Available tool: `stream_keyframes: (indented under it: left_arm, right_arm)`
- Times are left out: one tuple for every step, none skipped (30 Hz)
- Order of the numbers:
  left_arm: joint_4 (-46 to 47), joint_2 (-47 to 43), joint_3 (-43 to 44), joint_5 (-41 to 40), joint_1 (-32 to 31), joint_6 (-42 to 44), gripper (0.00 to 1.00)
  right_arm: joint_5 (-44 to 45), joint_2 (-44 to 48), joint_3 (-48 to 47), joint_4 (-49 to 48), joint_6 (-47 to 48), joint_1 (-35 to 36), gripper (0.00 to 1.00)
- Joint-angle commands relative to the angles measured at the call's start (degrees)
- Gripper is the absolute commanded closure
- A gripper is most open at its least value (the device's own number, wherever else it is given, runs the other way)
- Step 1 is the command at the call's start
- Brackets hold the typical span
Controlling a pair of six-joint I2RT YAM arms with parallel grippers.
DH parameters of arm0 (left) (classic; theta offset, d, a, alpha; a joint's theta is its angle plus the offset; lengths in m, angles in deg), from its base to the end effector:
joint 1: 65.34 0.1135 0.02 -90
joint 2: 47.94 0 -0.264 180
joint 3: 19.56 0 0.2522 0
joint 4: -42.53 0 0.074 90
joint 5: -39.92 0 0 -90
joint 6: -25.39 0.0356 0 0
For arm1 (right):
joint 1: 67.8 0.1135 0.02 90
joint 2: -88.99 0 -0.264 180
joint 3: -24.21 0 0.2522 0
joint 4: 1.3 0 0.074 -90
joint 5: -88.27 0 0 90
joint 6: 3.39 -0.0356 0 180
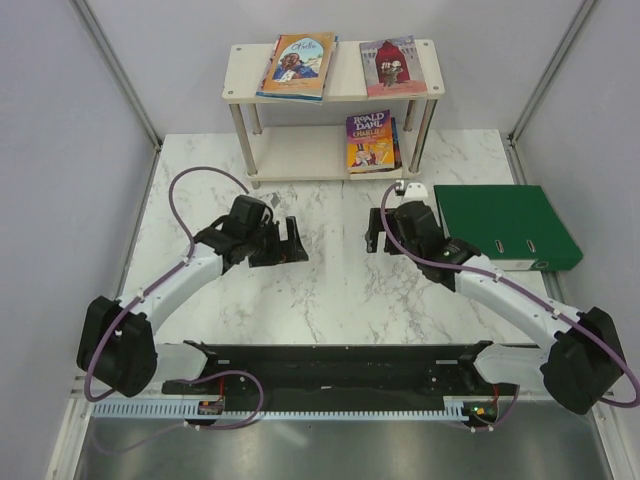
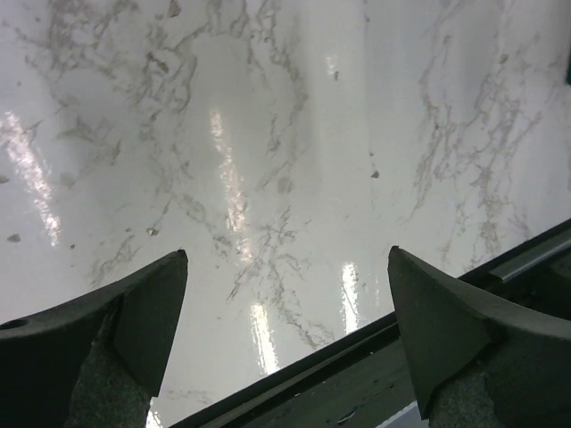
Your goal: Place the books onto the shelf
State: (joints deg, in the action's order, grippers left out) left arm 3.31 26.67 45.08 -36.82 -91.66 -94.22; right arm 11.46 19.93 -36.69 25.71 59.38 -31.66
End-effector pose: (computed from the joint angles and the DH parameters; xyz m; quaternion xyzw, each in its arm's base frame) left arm 0.2378 -0.1267 0.2421 0.0135 0.9318 -0.2580 0.2551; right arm 0.2181 0.1492 0.2617 -0.0158 0.8833 0.1535 0.4428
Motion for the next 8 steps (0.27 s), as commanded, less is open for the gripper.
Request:
stream_keyframes:
  left_arm:
    - [-4.1, -1.8, -0.7, -6.7, 0.3, 2.7, 0.00]
    - [-4.6, -1.5, -0.3, -7.4, 0.3, 2.8, 0.00]
    - [-5.4, -1.0, 0.2, -8.0, 0.4, 2.9, 0.00]
    - [-5.7, -0.1, 0.5, -8.1, 0.5, 3.2, 0.00]
    - [-5.7, 0.3, 0.8, -7.4, 0.6, 3.4, 0.00]
    - [-5.5, 0.6, 1.2, -6.6, 0.7, 3.8, 0.00]
    - [-5.6, 1.1, 1.4, -6.6, 0.7, 3.9, 0.00]
    - [-5.7, 1.7, 1.9, -6.8, 0.7, 3.9, 0.00]
  right_arm:
    - [9.8, -2.4, -5.8, 4.0, 10.7, -1.5, 0.02]
    - [9.1, -3.4, -7.2, 4.0, 11.9, -2.2, 0.02]
    - [6.4, -4.1, -7.8, 4.0, 12.3, -4.0, 0.02]
    - [4.8, -4.7, -8.3, 3.9, 12.5, -5.0, 0.02]
    - [2.5, -6.0, -9.4, 4.0, 12.4, -6.0, 0.02]
    - [0.2, -6.8, -9.8, 3.7, 12.3, -8.1, 0.02]
    - [-6.0, -7.5, -10.1, 3.5, 11.8, -9.3, 0.02]
    - [-9.5, -9.1, -10.4, 3.3, 10.5, -10.8, 0.02]
